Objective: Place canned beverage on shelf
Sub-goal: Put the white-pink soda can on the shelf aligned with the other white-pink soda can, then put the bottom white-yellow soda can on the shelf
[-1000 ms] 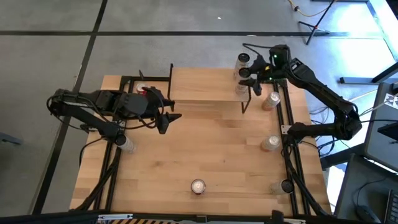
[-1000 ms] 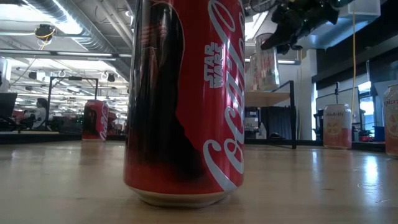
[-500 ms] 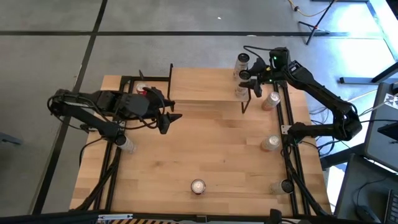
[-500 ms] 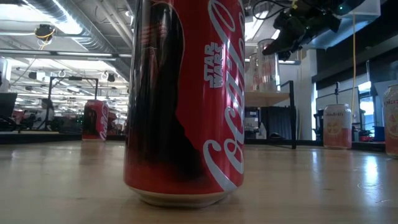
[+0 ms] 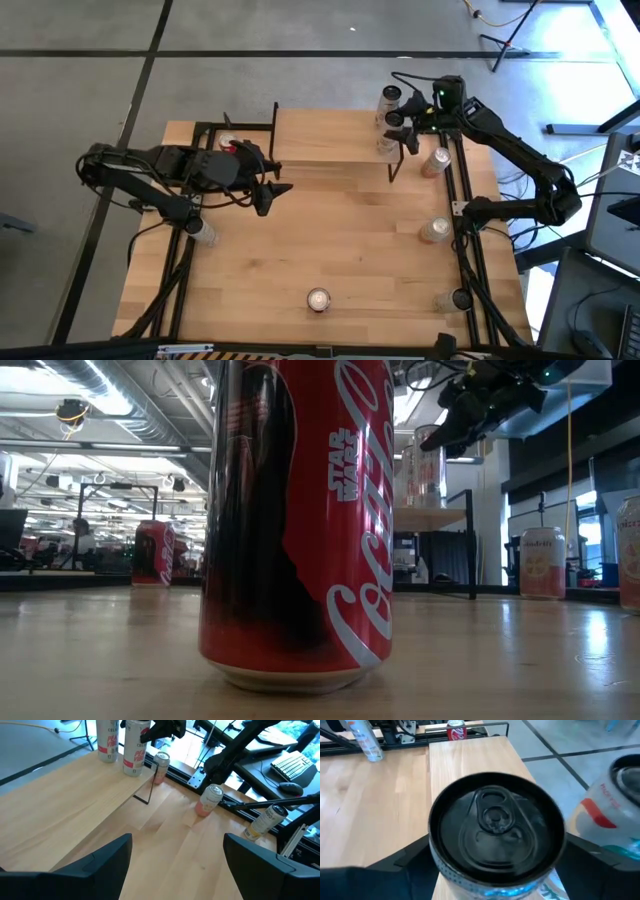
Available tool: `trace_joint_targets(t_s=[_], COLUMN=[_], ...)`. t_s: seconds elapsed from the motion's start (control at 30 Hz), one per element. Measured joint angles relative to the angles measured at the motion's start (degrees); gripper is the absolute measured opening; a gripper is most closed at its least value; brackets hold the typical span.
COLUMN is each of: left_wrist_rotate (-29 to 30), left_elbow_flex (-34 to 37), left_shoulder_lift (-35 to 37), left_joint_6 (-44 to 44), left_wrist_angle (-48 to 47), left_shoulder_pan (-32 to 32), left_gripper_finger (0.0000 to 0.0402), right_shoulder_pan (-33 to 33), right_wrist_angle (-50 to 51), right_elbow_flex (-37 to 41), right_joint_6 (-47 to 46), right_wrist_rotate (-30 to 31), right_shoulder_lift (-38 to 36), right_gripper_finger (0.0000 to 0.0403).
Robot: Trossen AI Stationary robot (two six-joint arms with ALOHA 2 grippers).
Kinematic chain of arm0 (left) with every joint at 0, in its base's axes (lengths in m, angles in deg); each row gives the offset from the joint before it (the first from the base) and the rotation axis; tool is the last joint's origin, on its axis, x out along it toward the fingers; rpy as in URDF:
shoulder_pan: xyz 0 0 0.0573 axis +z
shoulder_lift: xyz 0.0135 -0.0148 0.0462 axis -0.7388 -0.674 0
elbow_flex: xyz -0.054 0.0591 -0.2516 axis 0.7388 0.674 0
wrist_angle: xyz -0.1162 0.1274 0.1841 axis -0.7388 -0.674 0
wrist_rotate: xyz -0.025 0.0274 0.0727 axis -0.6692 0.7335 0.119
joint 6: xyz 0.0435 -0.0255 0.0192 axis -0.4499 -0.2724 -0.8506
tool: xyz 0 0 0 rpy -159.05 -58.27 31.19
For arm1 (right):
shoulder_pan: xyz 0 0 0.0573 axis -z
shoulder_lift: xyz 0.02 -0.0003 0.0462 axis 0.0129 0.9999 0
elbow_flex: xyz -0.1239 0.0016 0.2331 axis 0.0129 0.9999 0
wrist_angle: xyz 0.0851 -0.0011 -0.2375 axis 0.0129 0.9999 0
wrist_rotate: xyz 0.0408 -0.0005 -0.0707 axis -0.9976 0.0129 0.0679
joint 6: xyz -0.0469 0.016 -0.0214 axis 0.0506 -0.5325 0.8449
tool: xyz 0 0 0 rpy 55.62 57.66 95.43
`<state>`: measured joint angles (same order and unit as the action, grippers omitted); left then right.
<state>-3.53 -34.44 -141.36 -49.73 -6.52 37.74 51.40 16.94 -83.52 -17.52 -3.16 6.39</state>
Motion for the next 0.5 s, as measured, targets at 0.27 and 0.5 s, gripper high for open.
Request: trace_joint_targets(t_s=[0.27, 0.5], left_wrist_rotate=[-0.3, -0.4], left_elbow_flex=[0.0, 0.0], left_shoulder_lift=[0.0, 0.0], left_joint_6=[-1.8, -5.1], left_wrist_angle=[-0.1, -0.1], left_shoulder_pan=[0.0, 0.0], left_gripper_finger=[0.0301, 0.0302], right_shoulder_pan=[0.0, -1.1], right_wrist_angle=[14.3, 28.9], right_elbow_flex=[-12.0, -28.5], right_joint_6=[-0.2, -5.8], right_wrist_rotate=[0.4, 0.5], right_shoulder_lift=[-0.1, -0.1], right_gripper_finger=[0.0334, 0.0335])
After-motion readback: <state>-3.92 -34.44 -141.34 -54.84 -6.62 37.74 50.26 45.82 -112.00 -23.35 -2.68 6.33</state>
